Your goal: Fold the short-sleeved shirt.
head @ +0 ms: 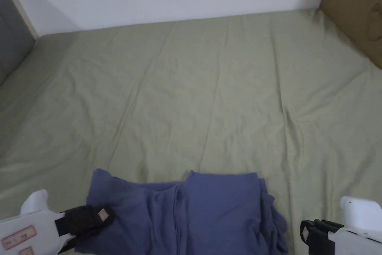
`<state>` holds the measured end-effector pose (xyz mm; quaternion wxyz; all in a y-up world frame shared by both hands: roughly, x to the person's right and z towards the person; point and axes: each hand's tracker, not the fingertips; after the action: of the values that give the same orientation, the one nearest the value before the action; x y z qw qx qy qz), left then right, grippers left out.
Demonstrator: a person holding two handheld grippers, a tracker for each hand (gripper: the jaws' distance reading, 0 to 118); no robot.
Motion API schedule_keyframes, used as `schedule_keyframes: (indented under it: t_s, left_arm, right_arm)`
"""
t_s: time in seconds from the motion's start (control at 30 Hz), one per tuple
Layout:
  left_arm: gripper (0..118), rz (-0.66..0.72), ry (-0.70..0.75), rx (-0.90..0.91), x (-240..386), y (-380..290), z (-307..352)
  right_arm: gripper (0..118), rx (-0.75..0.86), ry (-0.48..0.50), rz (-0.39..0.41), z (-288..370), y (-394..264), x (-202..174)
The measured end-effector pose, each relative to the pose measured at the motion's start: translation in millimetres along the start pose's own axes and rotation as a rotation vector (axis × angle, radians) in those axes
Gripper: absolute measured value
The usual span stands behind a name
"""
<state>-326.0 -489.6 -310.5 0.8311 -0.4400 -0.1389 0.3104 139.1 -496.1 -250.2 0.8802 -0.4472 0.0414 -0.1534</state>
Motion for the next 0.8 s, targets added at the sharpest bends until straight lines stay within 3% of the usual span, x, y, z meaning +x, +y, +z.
schedule_keyframes:
  t_s: [0.3, 0.4, 0.47, 0.53, 0.6, 0.7, 0.8]
  left_arm:
    - [11, -0.388, -0.223, -0.248, 156, -35, -108]
    - [12, -0.564, -0.247, -0.398, 186, -67, -152]
    - [14, -0.641, -0.164, -0.496, 191, -89, -182]
    - [48, -0.627, -0.060, -0.546, 186, -96, -199]
    - [83, -0.553, -0.073, -0.513, 178, -95, -195]
    - [104, -0.367, -0.196, -0.439, 169, -76, -171]
    - [111, -0.263, -0.157, -0.362, 161, -53, -150]
  right_arm:
    - [1, 0.026, -0.015, -0.043, 12, -3, 27]
    - [1, 0.027, -0.033, -0.076, 14, -7, 42]
    - [1, 0.015, -0.059, -0.104, 16, -9, 51]
    - [1, 0.016, -0.071, -0.103, 20, -12, 58]
    - [1, 0.016, -0.094, -0.101, 24, -14, 63]
    - [1, 0.009, -0.112, -0.101, 26, -17, 69]
    - [1, -0.003, -0.116, -0.108, 22, -19, 74]
